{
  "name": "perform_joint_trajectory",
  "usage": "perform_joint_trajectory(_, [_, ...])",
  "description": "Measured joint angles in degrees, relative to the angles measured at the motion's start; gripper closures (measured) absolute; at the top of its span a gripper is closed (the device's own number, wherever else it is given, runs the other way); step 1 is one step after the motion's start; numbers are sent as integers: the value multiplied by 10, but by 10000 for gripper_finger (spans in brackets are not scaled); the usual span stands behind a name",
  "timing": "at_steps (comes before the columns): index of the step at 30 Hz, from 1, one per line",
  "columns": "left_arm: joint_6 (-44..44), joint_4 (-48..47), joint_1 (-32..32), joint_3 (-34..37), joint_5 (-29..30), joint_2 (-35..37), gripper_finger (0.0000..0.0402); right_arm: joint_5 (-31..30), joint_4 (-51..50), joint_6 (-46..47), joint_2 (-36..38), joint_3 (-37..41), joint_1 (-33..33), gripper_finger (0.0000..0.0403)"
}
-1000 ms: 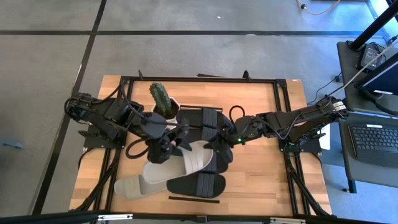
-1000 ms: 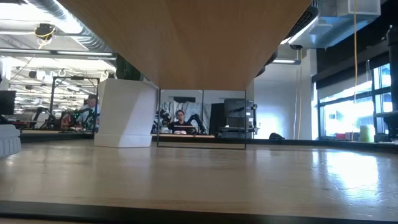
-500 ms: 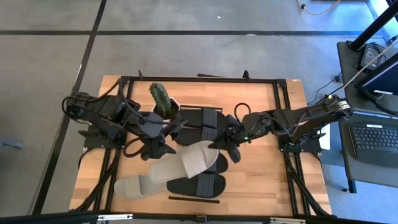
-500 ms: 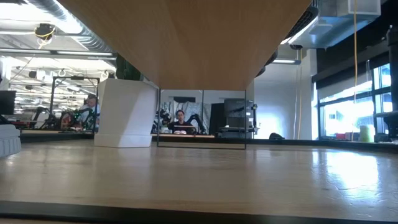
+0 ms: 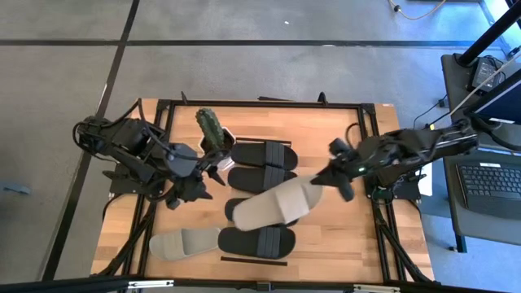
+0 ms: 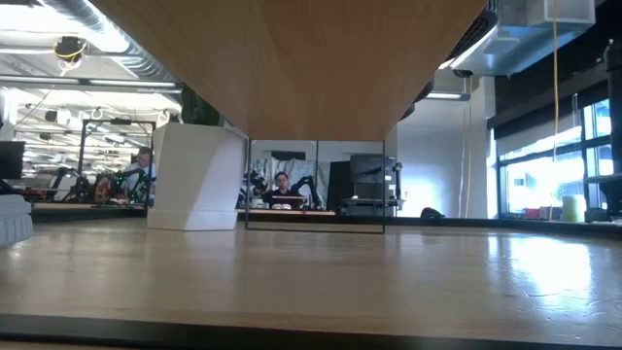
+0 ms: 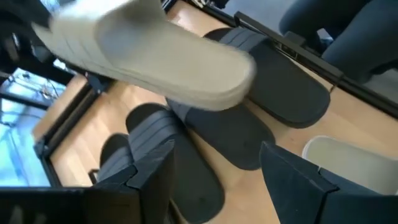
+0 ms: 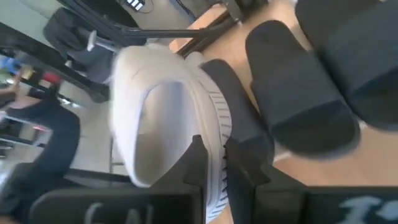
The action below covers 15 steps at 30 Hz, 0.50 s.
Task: Pick and place slides into the shelf
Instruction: Put the gray slide under the shelf
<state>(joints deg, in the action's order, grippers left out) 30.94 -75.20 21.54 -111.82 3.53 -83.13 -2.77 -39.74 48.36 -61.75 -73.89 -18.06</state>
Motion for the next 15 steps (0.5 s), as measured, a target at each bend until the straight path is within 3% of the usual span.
perform_joint_trajectory(7, [-49,-5,0,0,0,0,180,76,-108,38,112,-1,-29,367])
perform_joint_trajectory(15, [-69,-4,0,0,0,0,180,67,-322,129,164,0,-58,367])
